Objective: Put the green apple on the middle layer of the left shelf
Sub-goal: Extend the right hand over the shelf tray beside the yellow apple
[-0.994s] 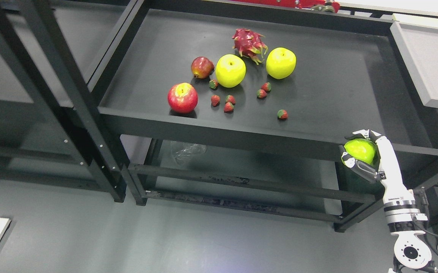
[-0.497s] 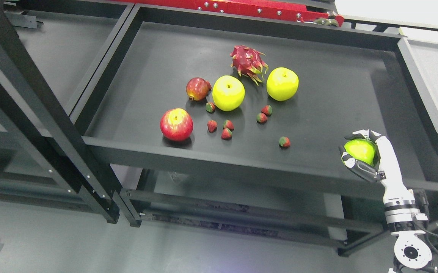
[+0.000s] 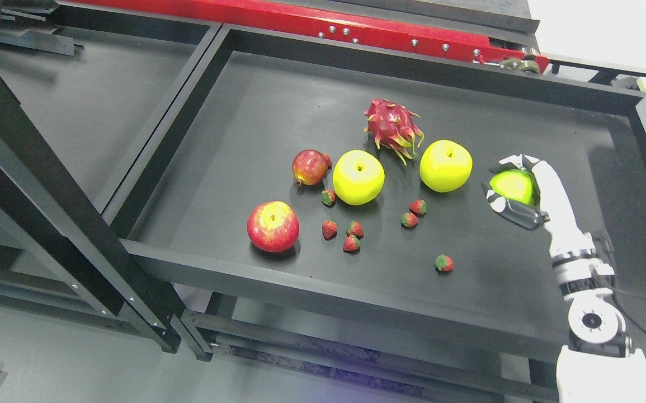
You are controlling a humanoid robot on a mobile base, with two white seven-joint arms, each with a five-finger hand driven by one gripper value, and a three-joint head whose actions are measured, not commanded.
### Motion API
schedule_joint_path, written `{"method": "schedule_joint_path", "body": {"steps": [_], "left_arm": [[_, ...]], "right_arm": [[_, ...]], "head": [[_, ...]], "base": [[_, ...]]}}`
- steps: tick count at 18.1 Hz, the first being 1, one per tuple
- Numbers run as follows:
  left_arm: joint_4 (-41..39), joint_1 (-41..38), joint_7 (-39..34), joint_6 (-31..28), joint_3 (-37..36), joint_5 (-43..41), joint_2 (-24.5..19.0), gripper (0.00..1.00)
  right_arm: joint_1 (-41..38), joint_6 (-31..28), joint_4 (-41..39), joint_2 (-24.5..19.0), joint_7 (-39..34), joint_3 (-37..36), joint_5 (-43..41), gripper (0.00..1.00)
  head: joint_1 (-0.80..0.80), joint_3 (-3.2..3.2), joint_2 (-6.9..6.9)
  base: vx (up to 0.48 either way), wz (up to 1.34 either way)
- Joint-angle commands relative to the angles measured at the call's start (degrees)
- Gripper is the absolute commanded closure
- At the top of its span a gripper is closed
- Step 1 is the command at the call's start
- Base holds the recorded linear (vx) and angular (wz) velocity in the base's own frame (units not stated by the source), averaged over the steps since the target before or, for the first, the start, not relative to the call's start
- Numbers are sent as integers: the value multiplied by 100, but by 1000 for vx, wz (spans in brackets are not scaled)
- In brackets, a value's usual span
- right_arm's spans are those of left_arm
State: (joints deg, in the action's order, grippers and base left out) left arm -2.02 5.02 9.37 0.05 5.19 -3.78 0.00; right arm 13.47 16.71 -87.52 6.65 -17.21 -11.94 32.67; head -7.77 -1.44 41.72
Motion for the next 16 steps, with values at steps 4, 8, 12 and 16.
{"method": "schedule_joint_path", "body": {"steps": [4, 8, 12, 16], "left_arm": [[0, -1, -5, 3, 0, 0, -100, 0], [0, -1, 4, 3, 0, 0, -100, 0], [0, -1, 4, 3, 0, 0, -100, 0], [0, -1, -5, 3, 0, 0, -100, 0]], "right_arm": [[1219, 7, 2011, -137, -54, 887, 706, 95], [1097, -1, 2195, -138, -309, 966, 776, 95], [956, -10, 2222, -129, -371, 966, 820, 95], [859, -308, 2327, -129, -537, 1001, 847, 83]], "head": [[0, 0, 0], [0, 0, 0], [0, 0, 0], [0, 0, 0]], "base": [[86, 68], [31, 39], [0, 0], [0, 0]]}}
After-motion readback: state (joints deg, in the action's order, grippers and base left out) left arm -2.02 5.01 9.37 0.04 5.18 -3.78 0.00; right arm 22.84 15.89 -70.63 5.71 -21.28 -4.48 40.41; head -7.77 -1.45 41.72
